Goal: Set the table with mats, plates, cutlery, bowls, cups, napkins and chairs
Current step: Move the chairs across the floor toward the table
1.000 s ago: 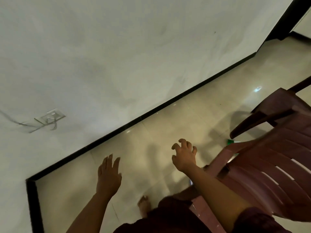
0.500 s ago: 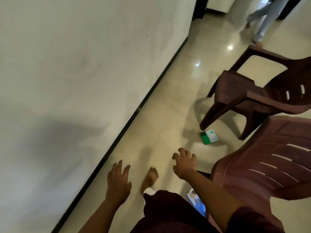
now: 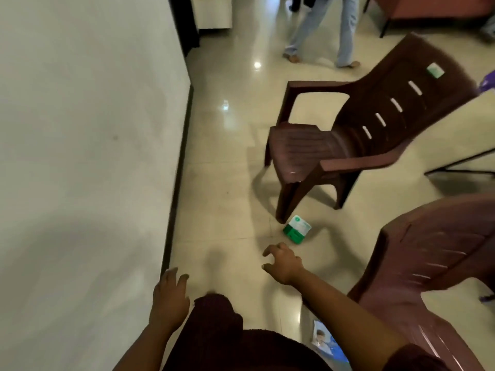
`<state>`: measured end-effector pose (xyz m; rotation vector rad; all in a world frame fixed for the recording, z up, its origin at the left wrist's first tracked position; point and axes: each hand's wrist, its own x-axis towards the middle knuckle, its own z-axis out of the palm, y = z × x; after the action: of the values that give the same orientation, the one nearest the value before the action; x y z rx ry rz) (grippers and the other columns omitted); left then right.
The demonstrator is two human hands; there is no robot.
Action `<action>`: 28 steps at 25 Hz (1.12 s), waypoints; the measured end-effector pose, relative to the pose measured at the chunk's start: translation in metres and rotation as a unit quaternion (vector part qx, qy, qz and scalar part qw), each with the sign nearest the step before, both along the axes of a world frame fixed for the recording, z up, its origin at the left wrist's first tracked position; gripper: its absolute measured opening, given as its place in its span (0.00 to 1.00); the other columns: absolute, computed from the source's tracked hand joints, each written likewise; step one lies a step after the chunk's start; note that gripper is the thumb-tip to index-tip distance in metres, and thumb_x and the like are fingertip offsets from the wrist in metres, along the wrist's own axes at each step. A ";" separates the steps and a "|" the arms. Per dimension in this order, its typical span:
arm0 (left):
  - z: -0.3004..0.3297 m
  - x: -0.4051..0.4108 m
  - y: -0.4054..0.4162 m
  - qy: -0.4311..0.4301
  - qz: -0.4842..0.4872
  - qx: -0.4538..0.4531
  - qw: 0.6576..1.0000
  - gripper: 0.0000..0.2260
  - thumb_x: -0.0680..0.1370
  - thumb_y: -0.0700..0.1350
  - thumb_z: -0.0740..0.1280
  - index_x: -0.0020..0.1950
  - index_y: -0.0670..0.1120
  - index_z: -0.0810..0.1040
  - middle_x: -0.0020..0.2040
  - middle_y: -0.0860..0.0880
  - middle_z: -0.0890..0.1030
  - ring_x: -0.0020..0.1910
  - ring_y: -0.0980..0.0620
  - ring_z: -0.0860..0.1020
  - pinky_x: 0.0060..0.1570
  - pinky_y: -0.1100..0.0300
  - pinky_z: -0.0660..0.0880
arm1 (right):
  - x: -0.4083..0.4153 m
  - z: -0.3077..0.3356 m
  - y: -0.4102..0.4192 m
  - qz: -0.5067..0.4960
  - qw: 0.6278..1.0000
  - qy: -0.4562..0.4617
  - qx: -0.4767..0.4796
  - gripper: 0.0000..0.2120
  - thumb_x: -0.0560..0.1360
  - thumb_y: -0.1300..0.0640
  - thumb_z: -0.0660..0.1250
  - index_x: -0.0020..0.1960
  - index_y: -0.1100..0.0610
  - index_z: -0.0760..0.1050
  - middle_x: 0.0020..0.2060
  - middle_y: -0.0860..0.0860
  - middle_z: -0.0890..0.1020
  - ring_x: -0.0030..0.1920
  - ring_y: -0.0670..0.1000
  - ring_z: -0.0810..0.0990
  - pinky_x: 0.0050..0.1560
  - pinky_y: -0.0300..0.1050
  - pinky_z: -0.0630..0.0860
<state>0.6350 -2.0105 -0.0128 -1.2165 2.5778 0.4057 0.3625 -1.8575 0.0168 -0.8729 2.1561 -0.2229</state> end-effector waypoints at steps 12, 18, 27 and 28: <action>-0.028 -0.389 -0.121 -0.124 -0.368 0.173 0.905 0.22 0.80 0.49 0.63 0.72 0.47 0.66 0.72 0.44 0.64 0.69 0.43 0.65 0.64 0.52 0.68 | -0.100 -0.032 0.041 -0.553 0.824 -0.123 -0.002 0.12 0.75 0.56 0.69 0.58 0.58 0.76 0.49 0.55 0.80 0.47 0.54 0.79 0.47 0.44 0.72; -0.066 -0.472 -0.102 -0.155 -0.266 0.310 0.900 0.17 0.79 0.45 0.67 0.66 0.44 0.72 0.62 0.41 0.76 0.59 0.45 0.77 0.52 0.61 0.70 | -0.139 -0.085 0.011 -0.629 0.759 -0.162 -0.030 0.09 0.75 0.58 0.70 0.54 0.56 0.76 0.41 0.52 0.79 0.44 0.52 0.77 0.47 0.44 0.72; -0.269 -0.508 -0.013 -0.124 -0.070 0.474 0.869 0.13 0.78 0.46 0.68 0.62 0.46 0.75 0.57 0.47 0.78 0.55 0.50 0.76 0.50 0.60 0.70 | -0.219 -0.290 -0.014 -0.692 0.694 -0.178 -0.086 0.13 0.76 0.53 0.69 0.59 0.54 0.75 0.48 0.51 0.80 0.49 0.51 0.78 0.48 0.41 0.71; -0.297 -0.517 -0.007 -0.121 -0.049 0.489 0.863 0.12 0.79 0.45 0.67 0.62 0.47 0.75 0.57 0.48 0.77 0.55 0.50 0.76 0.51 0.58 0.70 | -0.229 -0.319 -0.013 -0.700 0.688 -0.173 -0.087 0.13 0.76 0.53 0.69 0.60 0.55 0.75 0.51 0.52 0.80 0.49 0.51 0.78 0.47 0.40 0.71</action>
<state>0.1183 -2.0176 -0.3101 -0.6749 1.7505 1.2396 0.1338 -1.8705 -0.3021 0.8887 1.9645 -1.2261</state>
